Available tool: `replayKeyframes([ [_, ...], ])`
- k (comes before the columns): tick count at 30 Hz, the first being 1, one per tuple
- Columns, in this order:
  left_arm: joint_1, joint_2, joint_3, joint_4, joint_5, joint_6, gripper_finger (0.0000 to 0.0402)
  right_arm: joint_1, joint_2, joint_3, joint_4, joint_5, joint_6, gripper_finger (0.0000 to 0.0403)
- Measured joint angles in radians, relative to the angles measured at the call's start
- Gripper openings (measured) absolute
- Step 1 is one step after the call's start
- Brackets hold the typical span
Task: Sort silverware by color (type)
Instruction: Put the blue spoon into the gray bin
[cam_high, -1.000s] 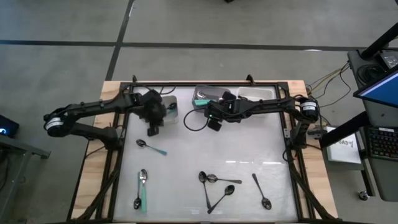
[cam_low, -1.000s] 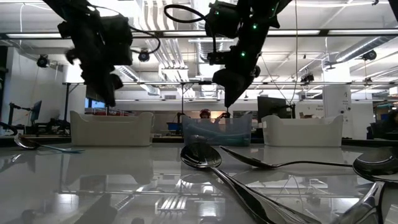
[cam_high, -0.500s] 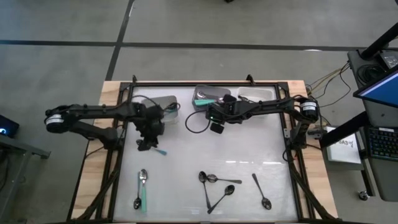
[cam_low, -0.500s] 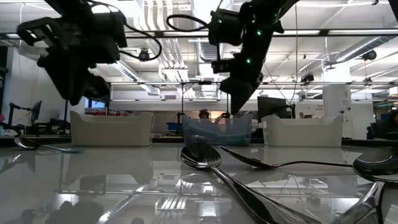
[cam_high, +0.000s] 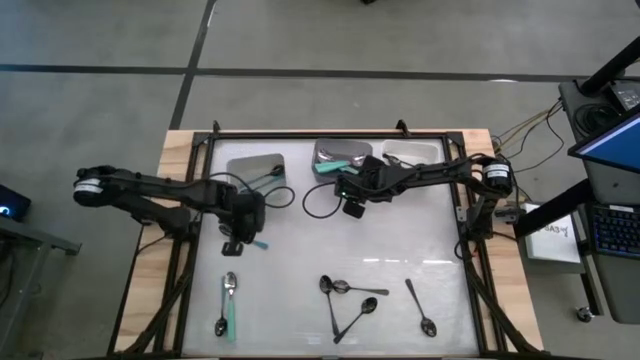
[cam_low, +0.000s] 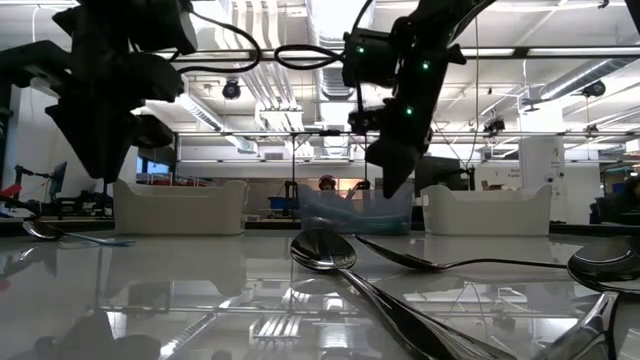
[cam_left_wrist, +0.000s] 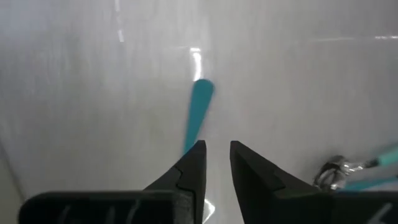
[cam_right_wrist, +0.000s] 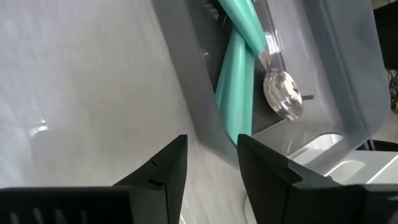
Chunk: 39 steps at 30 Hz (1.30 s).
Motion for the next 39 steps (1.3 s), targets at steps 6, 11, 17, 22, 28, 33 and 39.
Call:
replayKeyframes([
  [6, -0.013, 0.000, -0.003, 0.005, -0.009, -0.039, 0.0088, 0.000, 0.000, -0.005, 0.001, -0.002, 0.000, 0.0132],
  [11, -0.025, 0.000, -0.004, 0.002, -0.010, -0.038, 0.0118, 0.000, -0.002, -0.001, 0.018, -0.002, -0.018, 0.0132],
  [17, -0.043, 0.000, -0.004, 0.001, -0.050, -0.051, 0.0136, 0.017, -0.032, 0.117, 0.016, -0.001, -0.087, 0.0132],
  [22, -0.050, 0.000, -0.004, 0.000, -0.157, -0.096, 0.0137, 0.049, -0.076, 0.178, 0.010, -0.002, -0.180, 0.0132],
  [28, -0.073, 0.026, -0.004, -0.008, -0.073, -0.147, 0.0137, 0.064, -0.151, 0.181, -0.054, -0.002, -0.169, 0.0132],
  [33, -0.147, 0.058, -0.030, -0.088, -0.029, -0.269, 0.0137, 0.063, -0.190, 0.176, -0.156, 0.000, -0.091, 0.0132],
  [39, -0.188, 0.080, -0.100, -0.061, -0.103, -0.310, 0.0137, 0.063, -0.200, 0.172, -0.138, -0.001, -0.088, 0.0132],
])
